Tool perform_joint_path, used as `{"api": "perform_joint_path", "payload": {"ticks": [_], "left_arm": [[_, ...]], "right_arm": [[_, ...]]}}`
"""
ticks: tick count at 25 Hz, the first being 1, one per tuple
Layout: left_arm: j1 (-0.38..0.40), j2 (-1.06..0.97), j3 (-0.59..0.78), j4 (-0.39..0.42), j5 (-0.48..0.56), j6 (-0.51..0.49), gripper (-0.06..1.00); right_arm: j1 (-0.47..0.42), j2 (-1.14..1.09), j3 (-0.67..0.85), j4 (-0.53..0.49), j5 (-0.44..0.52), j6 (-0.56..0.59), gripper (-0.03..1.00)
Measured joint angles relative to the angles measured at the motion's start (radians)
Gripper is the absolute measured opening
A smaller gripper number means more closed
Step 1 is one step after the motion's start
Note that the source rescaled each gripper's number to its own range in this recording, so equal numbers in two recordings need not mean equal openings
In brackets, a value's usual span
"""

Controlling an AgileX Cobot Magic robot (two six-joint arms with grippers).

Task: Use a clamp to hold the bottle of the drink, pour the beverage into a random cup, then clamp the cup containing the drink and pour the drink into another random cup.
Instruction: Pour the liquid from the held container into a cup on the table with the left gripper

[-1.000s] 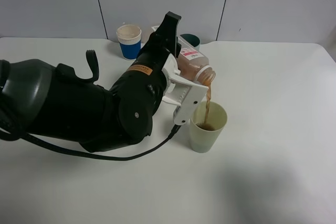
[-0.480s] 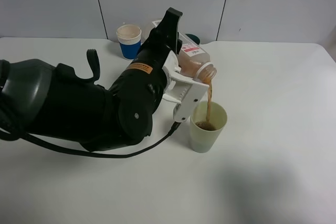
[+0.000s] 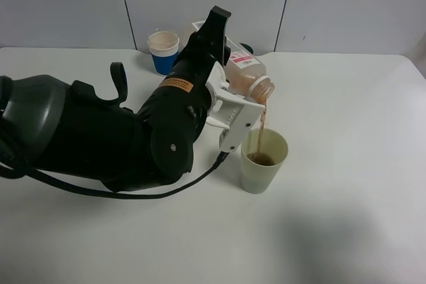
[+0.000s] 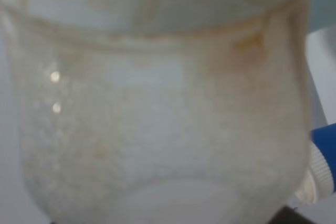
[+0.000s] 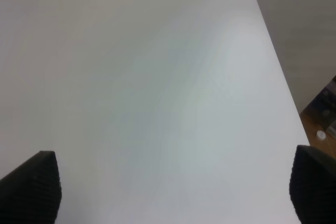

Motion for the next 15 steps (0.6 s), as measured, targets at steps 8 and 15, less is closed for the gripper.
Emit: {"api": "perform_joint_path", "payload": {"ticks": [8, 15], "left_arm": [[0.0, 0.0, 0.0, 0.025, -0.012, 0.0, 0.0], [-0.009, 0.0, 0.0, 0.038, -0.013, 0.0, 0.0]], "right_arm": [[0.0, 0.0, 0.0, 0.0, 0.0, 0.0, 0.59], [0.0, 0.0, 0.0, 0.0, 0.0, 0.0, 0.59]]}}
